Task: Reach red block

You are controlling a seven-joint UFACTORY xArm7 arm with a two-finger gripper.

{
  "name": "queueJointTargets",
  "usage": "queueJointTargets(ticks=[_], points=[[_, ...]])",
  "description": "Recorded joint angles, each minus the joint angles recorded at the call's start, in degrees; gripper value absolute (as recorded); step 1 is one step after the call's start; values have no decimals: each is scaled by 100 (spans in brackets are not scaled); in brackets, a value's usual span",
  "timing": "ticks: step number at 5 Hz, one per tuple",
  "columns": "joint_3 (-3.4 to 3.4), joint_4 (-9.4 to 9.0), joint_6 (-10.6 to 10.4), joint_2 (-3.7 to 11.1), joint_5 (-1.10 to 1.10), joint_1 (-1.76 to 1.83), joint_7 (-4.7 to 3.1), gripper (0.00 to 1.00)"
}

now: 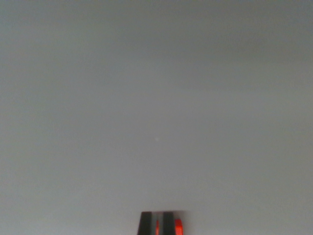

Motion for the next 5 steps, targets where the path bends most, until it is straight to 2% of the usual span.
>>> queueJointTargets(ticks=[1, 2, 3, 4, 5], points=[[0, 0, 0, 0, 0, 0, 0, 0], [2, -260, -271, 22, -22, 3, 6, 0], [2, -260, -271, 22, -22, 3, 6, 0], [3, -518, -540, 44, -45, 7, 12, 0], [3, -518, -540, 44, -45, 7, 12, 0]])
